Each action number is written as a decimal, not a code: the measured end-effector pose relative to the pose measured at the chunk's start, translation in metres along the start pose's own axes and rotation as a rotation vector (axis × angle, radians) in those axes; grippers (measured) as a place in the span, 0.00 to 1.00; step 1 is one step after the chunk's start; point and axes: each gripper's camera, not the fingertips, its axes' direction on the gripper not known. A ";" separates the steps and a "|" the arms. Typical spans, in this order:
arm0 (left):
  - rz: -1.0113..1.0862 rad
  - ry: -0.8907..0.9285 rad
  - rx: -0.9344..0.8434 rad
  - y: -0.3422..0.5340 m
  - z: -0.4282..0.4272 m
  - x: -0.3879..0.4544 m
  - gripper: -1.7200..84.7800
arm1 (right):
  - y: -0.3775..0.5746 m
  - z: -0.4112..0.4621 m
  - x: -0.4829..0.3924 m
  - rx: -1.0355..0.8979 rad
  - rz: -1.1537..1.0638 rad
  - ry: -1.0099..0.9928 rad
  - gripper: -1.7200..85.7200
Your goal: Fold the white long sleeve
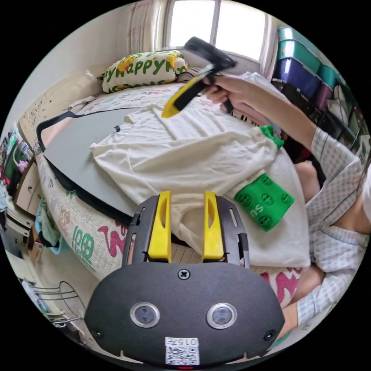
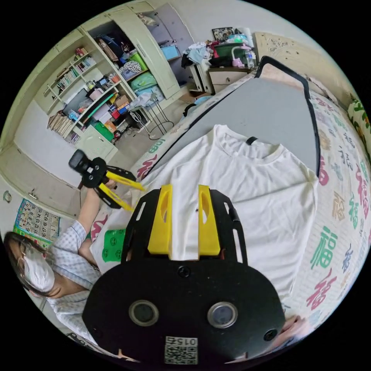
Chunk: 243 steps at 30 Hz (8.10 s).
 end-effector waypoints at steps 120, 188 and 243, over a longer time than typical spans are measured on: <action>-0.841 -0.137 0.196 -0.011 0.130 -0.280 0.07 | 0.453 0.018 0.089 0.248 0.019 -0.120 0.02; -0.317 -0.045 -0.052 0.004 0.108 -0.121 0.09 | 0.370 0.009 -0.025 -0.096 -0.220 0.120 0.01; -0.109 -0.034 0.374 0.117 -0.073 0.162 0.02 | 0.456 -0.093 -0.087 0.445 -0.125 0.230 0.02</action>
